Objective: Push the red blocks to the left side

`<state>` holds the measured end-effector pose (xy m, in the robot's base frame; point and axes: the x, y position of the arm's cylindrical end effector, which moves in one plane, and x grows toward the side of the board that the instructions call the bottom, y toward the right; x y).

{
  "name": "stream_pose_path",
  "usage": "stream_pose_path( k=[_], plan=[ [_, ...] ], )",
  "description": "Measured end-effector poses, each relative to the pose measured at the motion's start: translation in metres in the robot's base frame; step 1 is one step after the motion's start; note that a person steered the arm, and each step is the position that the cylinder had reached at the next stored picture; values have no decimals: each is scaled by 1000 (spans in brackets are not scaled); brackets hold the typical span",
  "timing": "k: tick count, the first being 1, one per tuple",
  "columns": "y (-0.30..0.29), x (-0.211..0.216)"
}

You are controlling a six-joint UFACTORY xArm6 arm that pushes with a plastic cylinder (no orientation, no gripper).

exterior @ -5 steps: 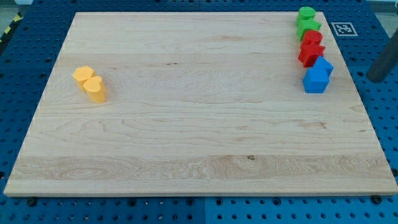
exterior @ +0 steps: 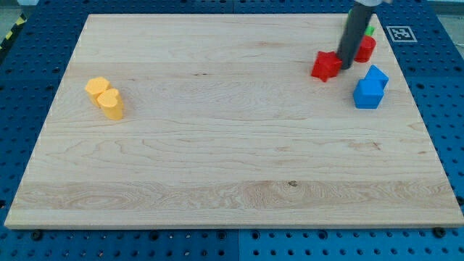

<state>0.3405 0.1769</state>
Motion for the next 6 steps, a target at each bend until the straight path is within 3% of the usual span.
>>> stream_pose_path(
  k=[1, 4, 6],
  plan=[
    [11, 6],
    [133, -4],
    [92, -27]
  ],
)
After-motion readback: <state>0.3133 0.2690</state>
